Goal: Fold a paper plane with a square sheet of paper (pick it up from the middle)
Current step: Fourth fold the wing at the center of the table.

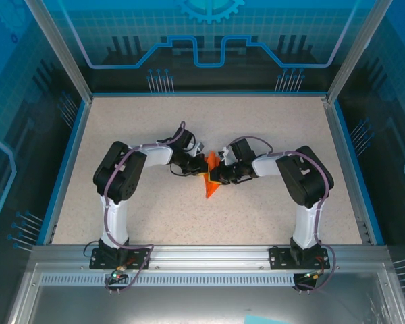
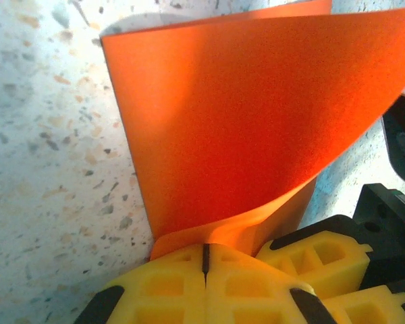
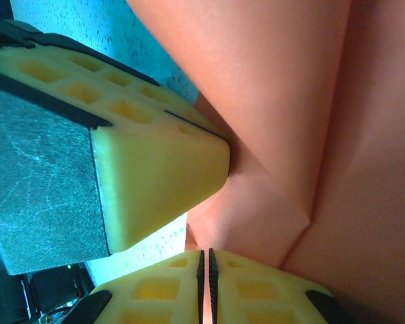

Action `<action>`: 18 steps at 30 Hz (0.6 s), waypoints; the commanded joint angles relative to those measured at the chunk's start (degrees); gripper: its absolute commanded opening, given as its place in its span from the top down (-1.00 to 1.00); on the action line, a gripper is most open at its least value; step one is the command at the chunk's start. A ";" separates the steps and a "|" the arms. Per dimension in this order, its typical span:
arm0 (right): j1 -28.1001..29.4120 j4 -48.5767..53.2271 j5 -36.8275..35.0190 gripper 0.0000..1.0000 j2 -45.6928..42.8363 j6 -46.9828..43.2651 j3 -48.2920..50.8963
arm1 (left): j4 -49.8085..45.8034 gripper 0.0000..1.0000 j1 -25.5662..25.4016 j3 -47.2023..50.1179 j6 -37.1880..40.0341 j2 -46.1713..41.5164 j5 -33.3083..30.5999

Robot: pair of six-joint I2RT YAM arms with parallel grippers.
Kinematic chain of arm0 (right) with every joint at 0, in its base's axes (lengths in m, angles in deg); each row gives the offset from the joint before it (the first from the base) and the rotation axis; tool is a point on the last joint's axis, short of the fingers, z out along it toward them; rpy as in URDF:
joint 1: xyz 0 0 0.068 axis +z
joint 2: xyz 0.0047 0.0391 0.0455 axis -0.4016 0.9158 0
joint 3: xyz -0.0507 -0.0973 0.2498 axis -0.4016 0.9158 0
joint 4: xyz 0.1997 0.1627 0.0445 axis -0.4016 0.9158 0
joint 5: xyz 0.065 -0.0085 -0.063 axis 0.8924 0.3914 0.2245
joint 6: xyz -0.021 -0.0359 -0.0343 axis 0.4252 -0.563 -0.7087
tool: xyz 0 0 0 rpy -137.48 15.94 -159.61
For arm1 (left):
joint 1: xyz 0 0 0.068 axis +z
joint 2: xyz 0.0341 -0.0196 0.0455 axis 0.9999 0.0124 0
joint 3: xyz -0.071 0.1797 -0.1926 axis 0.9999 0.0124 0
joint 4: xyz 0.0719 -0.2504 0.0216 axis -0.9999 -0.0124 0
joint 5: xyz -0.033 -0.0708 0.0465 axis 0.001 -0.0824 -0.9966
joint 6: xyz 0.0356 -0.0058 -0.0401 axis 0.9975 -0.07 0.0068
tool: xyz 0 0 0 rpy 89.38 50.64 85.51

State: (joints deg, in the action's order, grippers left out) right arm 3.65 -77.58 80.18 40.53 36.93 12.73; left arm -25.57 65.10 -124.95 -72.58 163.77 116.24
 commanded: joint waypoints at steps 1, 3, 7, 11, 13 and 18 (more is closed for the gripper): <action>0.13 2.67 -0.95 0.72 -1.19 -1.14 1.93 | -3.07 1.00 -0.01 -1.35 2.56 1.99 -2.47; 0.30 2.00 -0.63 0.70 -1.80 -1.02 2.18 | -3.94 1.00 -0.02 -1.75 3.06 2.23 -3.05; 0.61 1.97 -0.37 0.68 -2.71 -1.37 2.25 | -4.88 1.00 -0.03 -2.12 3.77 2.69 -3.44; 1.35 1.93 -0.35 0.68 -3.43 -1.29 2.42 | -5.15 1.00 0.01 -2.37 4.08 2.95 -3.35; 1.73 1.88 -0.41 0.68 -3.74 -1.16 2.56 | -5.11 1.00 -0.11 -2.29 4.07 2.96 -3.21; 2.83 1.69 -0.20 0.68 -4.29 -0.85 3.04 | -5.20 1.00 -0.01 -2.83 3.99 2.89 -2.57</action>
State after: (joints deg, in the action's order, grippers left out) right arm 5.07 -77.56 79.35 37.80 36.54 14.81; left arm -28.34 65.06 -126.83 -70.44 164.51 116.15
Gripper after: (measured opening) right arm 0.158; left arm 0.046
